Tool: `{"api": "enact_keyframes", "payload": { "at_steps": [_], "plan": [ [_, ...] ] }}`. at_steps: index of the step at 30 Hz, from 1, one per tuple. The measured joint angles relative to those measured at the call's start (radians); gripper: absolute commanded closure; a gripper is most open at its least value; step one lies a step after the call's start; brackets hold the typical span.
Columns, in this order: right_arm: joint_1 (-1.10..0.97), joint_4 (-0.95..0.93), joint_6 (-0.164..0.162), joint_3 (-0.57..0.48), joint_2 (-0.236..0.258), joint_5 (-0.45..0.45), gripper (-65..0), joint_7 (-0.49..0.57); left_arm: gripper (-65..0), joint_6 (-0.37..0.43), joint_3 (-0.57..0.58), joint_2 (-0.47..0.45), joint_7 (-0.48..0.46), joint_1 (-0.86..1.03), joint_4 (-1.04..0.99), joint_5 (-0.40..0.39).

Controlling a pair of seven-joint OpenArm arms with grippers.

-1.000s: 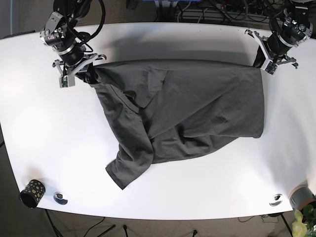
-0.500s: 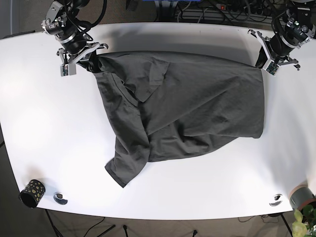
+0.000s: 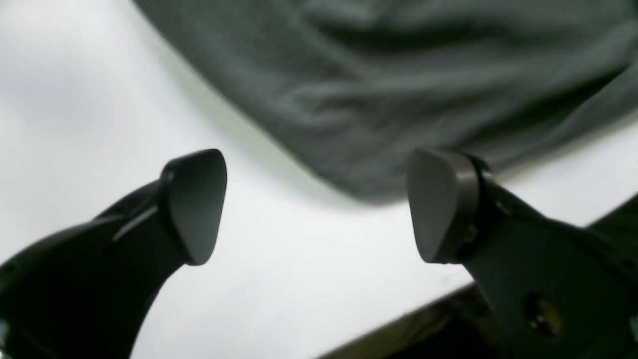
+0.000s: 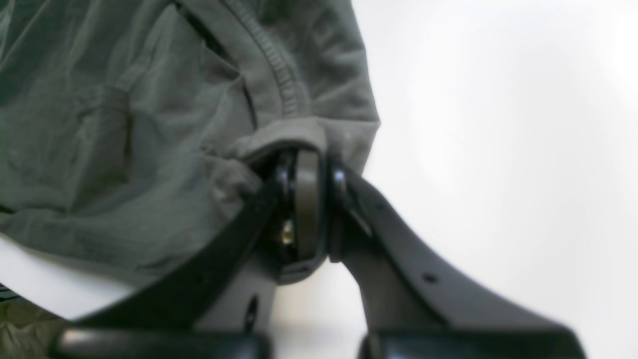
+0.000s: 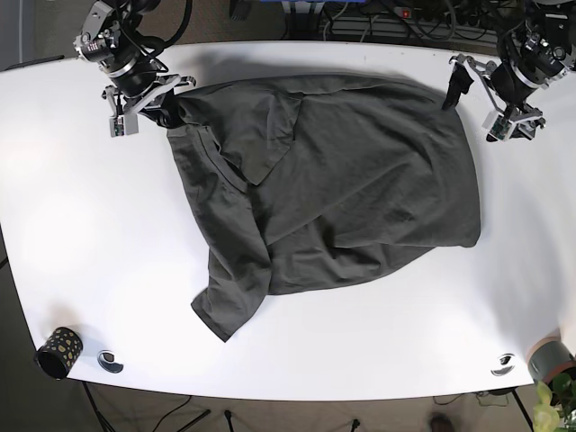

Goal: Fold the T-shirt properly

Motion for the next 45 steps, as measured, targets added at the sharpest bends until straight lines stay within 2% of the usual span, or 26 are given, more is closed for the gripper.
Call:
{"api": "enact_keyframes", "payload": {
  "at_steps": [3, 4, 6, 9, 13, 20, 26, 30, 36, 38, 42, 43, 45],
  "plan": [
    [0.000, 0.000, -0.001, -0.043, 0.011, -0.002, 0.0, -0.002, -52.6, 0.021, -0.072, 0.011, -0.018, -0.066, -0.014, -0.091],
    [-0.001, 0.000, 0.000, -0.061, 0.019, -0.001, 0.0, 0.000, -52.6, 0.024, -0.079, 0.018, -0.018, -0.088, -0.021, -0.098],
    [0.001, 0.000, 0.001, -0.089, 0.034, 0.003, 0.0, -0.003, -52.6, 0.061, -0.076, 0.031, -0.011, -0.129, -0.035, -0.098],
    [0.006, 0.000, 0.000, -0.100, 0.042, 0.000, 0.0, 0.001, -52.6, 0.118, -0.073, 0.067, 0.074, -0.200, -0.060, -0.103],
    [0.020, 0.000, 0.000, -0.098, 0.045, -0.006, 0.0, -0.004, -52.5, 0.126, -0.073, 0.084, 0.186, -0.306, -0.136, -0.101],
    [0.037, 0.000, 0.000, -0.100, 0.046, -0.001, 0.0, 0.000, -52.5, 0.130, -0.069, 0.111, 0.213, -0.397, -0.331, -0.099],
    [0.037, -0.001, 0.000, -0.101, 0.047, -0.001, 0.0, -0.004, -51.5, 0.134, 0.001, 0.109, 0.206, -0.460, -0.447, -0.098],
    [0.037, -0.001, 0.000, -0.101, 0.047, -0.001, 0.0, -0.001, -43.6, 0.129, 0.048, 0.109, 0.200, -0.489, -0.504, -0.105],
    [0.037, -0.001, 0.000, -0.102, 0.047, -0.001, 0.0, 0.000, -37.1, 0.128, 0.134, 0.108, 0.180, -0.544, -0.585, -0.113],
    [0.036, -0.001, 0.000, -0.100, 0.047, -0.001, 0.0, -0.001, -29.6, 0.128, 0.143, 0.109, 0.175, -0.557, -0.603, -0.118],
    [0.037, -0.001, 0.000, -0.098, 0.048, 0.000, 0.0, -0.003, -3.9, 0.128, 0.142, 0.106, 0.169, -0.552, -0.610, -0.116],
    [0.037, -0.001, 0.000, -0.099, 0.052, 0.000, 0.0, -0.002, 0.0, 0.129, 0.142, 0.104, 0.173, -0.550, -0.610, -0.116],
    [0.036, -0.001, 0.000, -0.100, 0.068, 0.000, 0.0, -0.003, 0.0, 0.128, 0.142, 0.100, 0.190, -0.551, -0.603, -0.113]
  ]
}}
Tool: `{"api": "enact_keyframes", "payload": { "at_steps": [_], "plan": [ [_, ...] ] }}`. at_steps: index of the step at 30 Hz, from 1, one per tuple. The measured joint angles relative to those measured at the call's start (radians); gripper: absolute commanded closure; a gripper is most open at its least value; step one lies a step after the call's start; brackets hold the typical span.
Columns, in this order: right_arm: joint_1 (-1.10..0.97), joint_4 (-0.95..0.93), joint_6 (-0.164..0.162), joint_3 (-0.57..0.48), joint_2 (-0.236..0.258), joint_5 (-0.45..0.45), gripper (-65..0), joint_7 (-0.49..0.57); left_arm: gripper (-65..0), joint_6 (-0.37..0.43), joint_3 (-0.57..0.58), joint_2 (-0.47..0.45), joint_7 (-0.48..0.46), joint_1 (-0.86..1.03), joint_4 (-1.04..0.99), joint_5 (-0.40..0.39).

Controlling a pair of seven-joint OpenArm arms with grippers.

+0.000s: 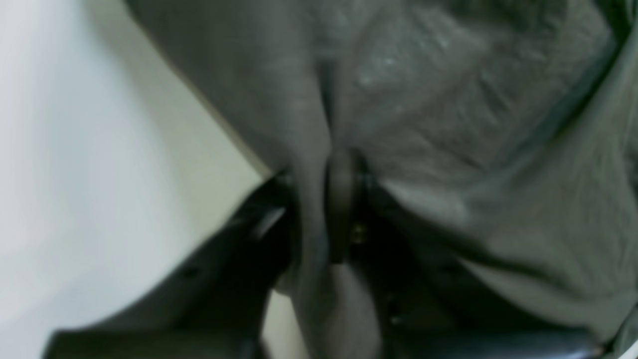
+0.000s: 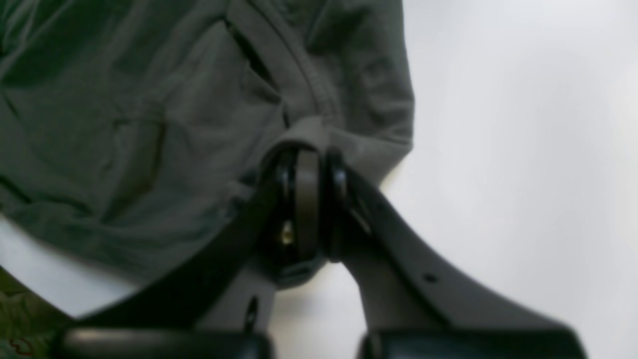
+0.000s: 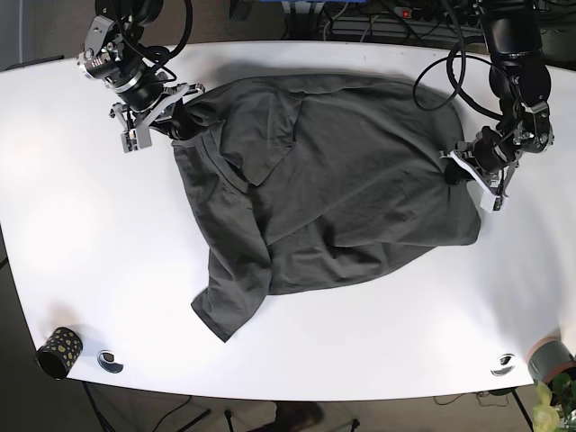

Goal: Fold the T-shirt properly

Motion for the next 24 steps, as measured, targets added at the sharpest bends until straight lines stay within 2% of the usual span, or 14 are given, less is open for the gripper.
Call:
{"api": "enact_keyframes", "payload": {
  "at_steps": [9, 13, 16, 18, 22, 24],
  "plan": [
    [0.061, 0.046, 0.000, -0.004, 0.014, 0.000, 0.0, -0.006, 0.0, 0.000, -0.068, -0.031, 0.024, 0.044, 0.271, 0.008],
    [0.153, 0.047, 0.000, -0.005, 0.069, 0.002, 0.0, -0.049, 0.0, -0.005, -0.060, -0.044, 0.111, -0.003, 0.373, 0.010],
    [0.250, 0.043, 0.000, -0.003, 0.102, -0.001, 0.0, -0.113, 0.0, -0.007, -0.057, -0.075, 0.111, -0.072, 0.391, -0.002],
    [0.315, 0.042, 0.000, -0.004, 0.116, 0.003, 0.0, -0.117, 0.0, -0.006, -0.052, -0.104, 0.108, -0.114, 0.392, 0.002],
    [0.435, 0.020, 0.013, -0.011, 0.154, 0.025, 0.0, -0.137, 0.0, -0.004, 0.020, -0.151, 0.116, -0.215, 0.389, 0.018],
    [0.495, -0.010, 0.006, -0.028, 0.179, 0.004, 0.0, -0.158, 0.0, -0.007, 0.060, -0.153, 0.114, -0.275, 0.381, 0.045]
  ]
}}
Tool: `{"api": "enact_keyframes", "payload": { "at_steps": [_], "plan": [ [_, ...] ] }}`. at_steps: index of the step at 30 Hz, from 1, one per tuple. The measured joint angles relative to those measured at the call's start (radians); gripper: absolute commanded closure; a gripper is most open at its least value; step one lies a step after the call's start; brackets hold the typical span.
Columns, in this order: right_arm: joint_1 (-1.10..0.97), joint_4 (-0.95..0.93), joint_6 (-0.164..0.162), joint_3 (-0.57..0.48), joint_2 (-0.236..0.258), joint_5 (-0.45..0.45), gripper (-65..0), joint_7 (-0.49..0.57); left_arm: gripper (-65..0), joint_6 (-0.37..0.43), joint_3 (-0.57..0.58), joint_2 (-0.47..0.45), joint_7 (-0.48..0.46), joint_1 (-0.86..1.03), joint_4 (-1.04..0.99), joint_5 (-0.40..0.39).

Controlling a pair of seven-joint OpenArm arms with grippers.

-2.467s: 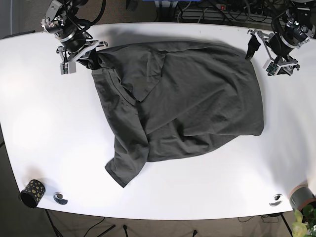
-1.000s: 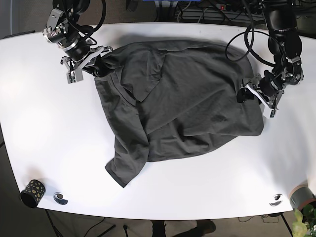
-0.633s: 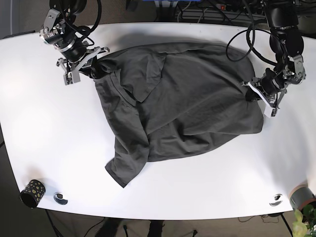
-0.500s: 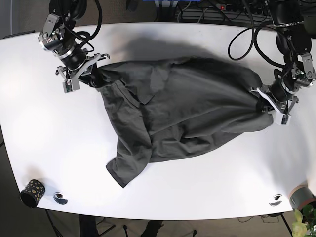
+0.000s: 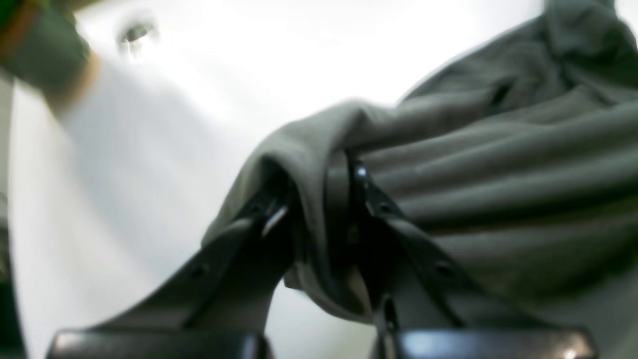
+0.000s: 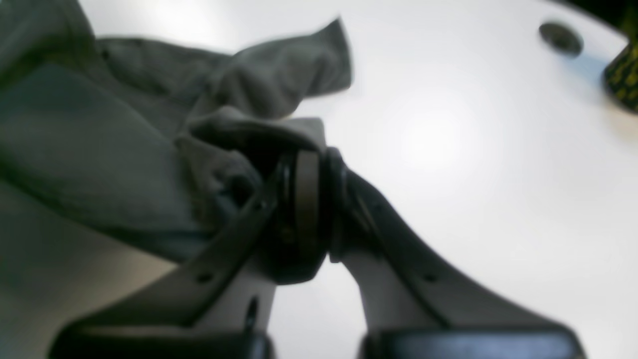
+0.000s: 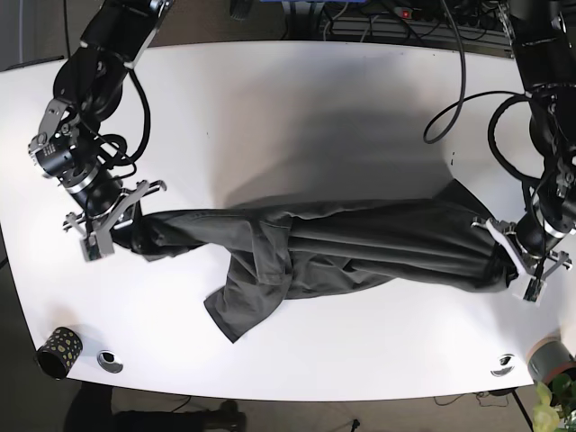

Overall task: Fold the T-shirt properly
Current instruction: 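Lift the shirt with both grippers and swing it to flatten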

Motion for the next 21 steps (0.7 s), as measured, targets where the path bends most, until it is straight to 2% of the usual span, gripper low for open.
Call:
{"api": "enact_keyframes", "payload": {
  "at_steps": [5, 6, 9, 12, 15, 21],
  "plan": [
    [0.146, -0.081, 0.005, -0.062, 0.071, 0.003, 0.0, -0.012, 0.0, -0.004, 0.082, 0.002, -0.001, -0.153, -0.066, 0.035],
    [0.170, -0.097, -0.003, -0.077, 0.082, 0.000, 0.0, -0.010, 0.0, -0.003, 0.101, -0.001, 0.009, -0.182, -0.084, 0.037],
    [0.253, -0.135, 0.005, -0.125, 0.118, 0.019, 0.0, -0.008, 0.0, -0.002, 0.134, -0.004, 0.051, -0.288, -0.132, 0.047],
    [0.343, -0.176, 0.011, -0.169, 0.157, 0.021, 0.0, -0.008, 0.0, -0.007, 0.140, -0.006, 0.047, -0.386, -0.179, 0.027],
    [0.468, -0.240, 0.002, -0.226, 0.196, 0.016, 0.0, -0.009, 0.0, -0.003, 0.174, -0.010, 0.049, -0.506, -0.254, 0.035],
    [0.673, -0.341, 0.013, -0.319, 0.253, 0.031, 0.0, 0.000, 0.0, -0.007, 0.184, -0.006, 0.051, -0.688, -0.348, 0.024]
  ]
}}
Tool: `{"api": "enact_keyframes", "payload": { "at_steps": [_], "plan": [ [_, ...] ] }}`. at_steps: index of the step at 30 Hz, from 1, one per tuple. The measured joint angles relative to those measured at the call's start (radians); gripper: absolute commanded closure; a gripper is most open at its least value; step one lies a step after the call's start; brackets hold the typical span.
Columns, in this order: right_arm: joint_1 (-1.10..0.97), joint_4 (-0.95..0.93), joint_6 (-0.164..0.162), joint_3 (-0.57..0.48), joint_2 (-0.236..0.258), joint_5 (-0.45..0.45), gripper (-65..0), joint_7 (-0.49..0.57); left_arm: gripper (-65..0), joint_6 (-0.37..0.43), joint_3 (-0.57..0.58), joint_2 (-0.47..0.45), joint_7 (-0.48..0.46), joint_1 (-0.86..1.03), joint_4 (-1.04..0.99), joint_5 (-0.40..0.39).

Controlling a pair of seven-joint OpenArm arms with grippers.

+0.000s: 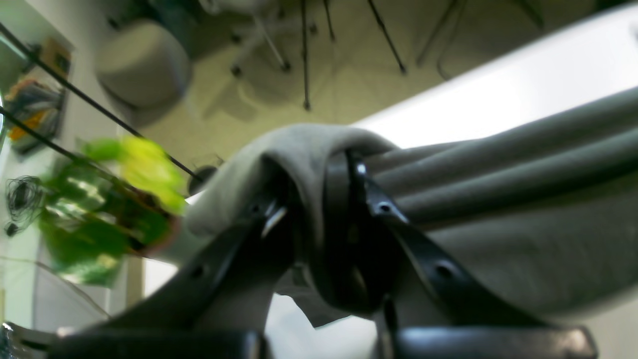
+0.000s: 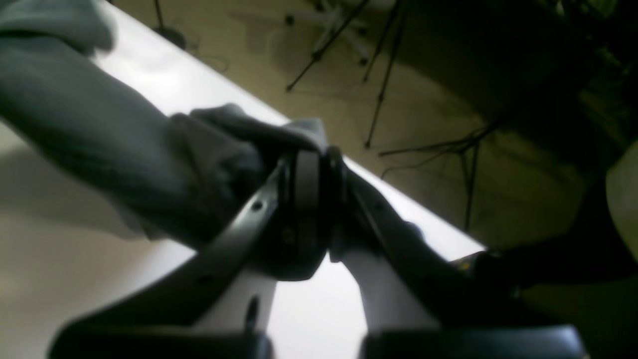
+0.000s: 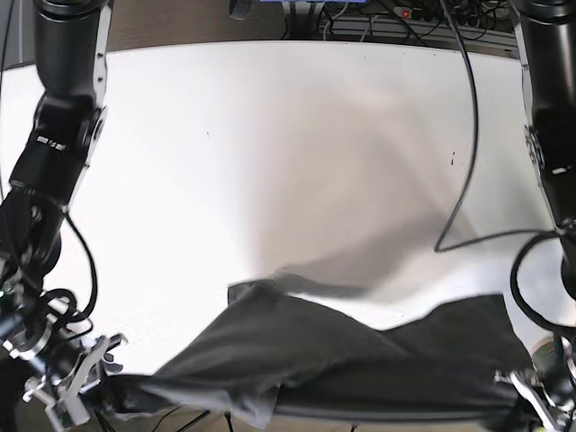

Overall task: Fold the T-shirt properly
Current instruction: 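Lift the shirt with both grippers and swing it to flatten, then lay the shirt flat and open both grippers, withdrawing the right gripper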

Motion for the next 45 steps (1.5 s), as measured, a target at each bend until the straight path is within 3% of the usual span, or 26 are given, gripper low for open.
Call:
{"api": "enact_keyframes", "payload": {
  "at_steps": [10, 13, 16, 19, 25, 27, 33, 40, 45],
  "plan": [
    [0.220, -0.052, 0.000, -0.095, 0.047, 0.013, 0.0, 0.019, 0.0, -0.001, 0.000, -0.007, -0.004, -0.159, -0.059, -0.006],
    [0.205, -0.053, 0.001, -0.094, 0.052, 0.014, 0.0, 0.014, 0.0, -0.001, 0.000, -0.003, 0.068, -0.143, -0.059, -0.018],
    [0.159, -0.051, -0.001, -0.086, 0.053, 0.010, 0.0, 0.008, 0.0, 0.003, -0.004, -0.003, 0.080, -0.085, -0.055, -0.056],
    [0.024, -0.009, 0.004, -0.006, 0.045, 0.017, 0.0, 0.001, 0.0, 0.001, -0.009, -0.004, 0.113, 0.046, -0.053, -0.115],
    [-0.248, 0.089, -0.002, 0.114, 0.036, 0.060, 0.0, -0.013, 0.0, -0.023, -0.124, 0.010, 0.173, 0.296, 0.064, -0.117],
    [-0.338, 0.116, -0.008, 0.165, 0.018, 0.048, 0.0, -0.020, 0.0, -0.051, -0.130, -0.004, 0.178, 0.365, 0.088, -0.090],
    [-0.607, 0.191, -0.006, 0.290, -0.072, 0.047, 0.0, -0.018, 0.0, -0.087, -0.166, 0.008, 0.180, 0.617, 0.195, -0.107],
    [-0.779, 0.249, -0.006, 0.367, -0.173, 0.052, 0.0, -0.015, 0.0, -0.084, -0.224, 0.002, 0.180, 0.814, 0.277, -0.090],
    [-0.859, 0.262, -0.008, 0.439, -0.217, 0.053, 0.0, -0.014, 0.0, -0.086, -0.275, 0.006, 0.175, 0.923, 0.322, -0.108]
  ]
}}
